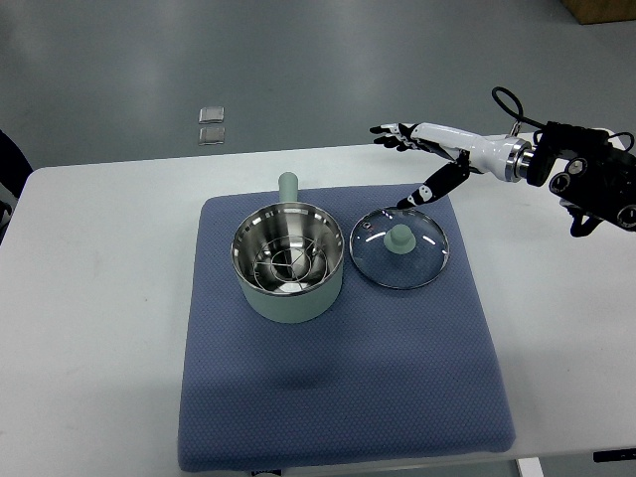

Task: Open lid and place right of pot
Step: 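Open the right hand and withdraw it from the lid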

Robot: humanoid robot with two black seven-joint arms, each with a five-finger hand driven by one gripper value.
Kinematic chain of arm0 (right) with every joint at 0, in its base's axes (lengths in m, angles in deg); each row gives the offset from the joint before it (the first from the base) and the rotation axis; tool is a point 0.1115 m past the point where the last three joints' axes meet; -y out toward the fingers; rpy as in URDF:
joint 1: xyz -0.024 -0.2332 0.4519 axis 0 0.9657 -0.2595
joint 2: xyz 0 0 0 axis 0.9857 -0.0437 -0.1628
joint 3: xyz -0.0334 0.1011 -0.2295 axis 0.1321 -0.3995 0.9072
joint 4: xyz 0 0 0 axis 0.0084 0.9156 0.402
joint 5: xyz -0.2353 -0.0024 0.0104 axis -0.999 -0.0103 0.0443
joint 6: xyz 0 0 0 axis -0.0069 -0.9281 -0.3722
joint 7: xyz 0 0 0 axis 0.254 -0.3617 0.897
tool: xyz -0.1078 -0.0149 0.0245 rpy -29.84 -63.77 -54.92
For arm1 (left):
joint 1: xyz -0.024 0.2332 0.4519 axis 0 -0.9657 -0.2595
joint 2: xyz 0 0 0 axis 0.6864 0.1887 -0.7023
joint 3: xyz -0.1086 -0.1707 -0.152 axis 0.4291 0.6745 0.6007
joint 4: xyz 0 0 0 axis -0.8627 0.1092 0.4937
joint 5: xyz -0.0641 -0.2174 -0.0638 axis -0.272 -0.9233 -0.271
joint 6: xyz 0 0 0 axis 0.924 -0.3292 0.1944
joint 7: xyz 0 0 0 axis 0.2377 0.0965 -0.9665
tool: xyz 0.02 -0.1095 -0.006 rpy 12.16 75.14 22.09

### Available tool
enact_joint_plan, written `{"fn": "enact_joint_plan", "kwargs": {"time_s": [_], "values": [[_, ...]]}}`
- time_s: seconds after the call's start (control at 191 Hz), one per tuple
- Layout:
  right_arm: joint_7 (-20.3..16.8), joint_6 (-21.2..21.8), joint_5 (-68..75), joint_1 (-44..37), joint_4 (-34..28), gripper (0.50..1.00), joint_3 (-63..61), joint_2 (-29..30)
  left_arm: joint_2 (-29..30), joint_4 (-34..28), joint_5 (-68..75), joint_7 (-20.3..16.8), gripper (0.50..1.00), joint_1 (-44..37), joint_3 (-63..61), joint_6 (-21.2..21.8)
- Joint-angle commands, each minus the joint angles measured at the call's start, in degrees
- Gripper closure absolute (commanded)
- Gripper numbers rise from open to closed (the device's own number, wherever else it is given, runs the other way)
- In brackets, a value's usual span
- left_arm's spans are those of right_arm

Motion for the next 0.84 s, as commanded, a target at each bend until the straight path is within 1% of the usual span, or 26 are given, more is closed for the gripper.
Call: {"fn": "enact_joint_plan", "kwargs": {"time_s": [0.0, 0.026, 0.037, 0.094, 0.31, 0.478, 0.63, 0.834], "values": [[-6.1, 1.5, 13.3, 0.8, 0.3, 0.57, -3.1, 0.3, 0.0, 0.0, 0.0, 0.0, 0.5, 0.0, 0.0, 0.0], [-7.7, 1.5, 17.2, 1.6, 0.4, 0.57, -4.0, 0.4, 0.0, 0.1, 0.0, 0.0, 0.5, 0.0, 0.0, 0.0], [-7.8, 1.5, 17.2, 1.6, 0.4, 0.57, -4.0, 0.4, 0.0, 0.1, 0.0, 0.0, 0.5, 0.0, 0.0, 0.0], [-10.6, 1.4, 24.6, 3.4, 0.5, 0.57, -5.7, 0.6, 0.0, 0.1, 0.0, 0.0, 0.5, 0.0, 0.1, 0.0], [-17.9, 1.8, 44.6, 6.6, 1.0, 0.566, -9.5, 0.7, 0.0, -0.8, -0.1, 0.0, 0.5, -0.2, -0.1, 0.3], [-17.8, 2.1, 47.1, 7.0, 1.0, 0.566, -10.0, 0.7, 0.0, -0.8, -0.1, 0.0, 0.5, -0.1, -0.2, 0.4], [-17.8, 3.7, 47.3, 7.4, 1.0, 0.564, -9.9, 0.7, 0.0, -0.8, -0.1, 0.0, 0.5, -0.1, -0.2, 0.4], [-17.7, 8.5, 47.2, 10.3, 1.0, 0.564, -10.0, 0.8, 0.0, -0.8, -0.1, 0.0, 0.5, -0.1, -0.2, 0.4]]}}
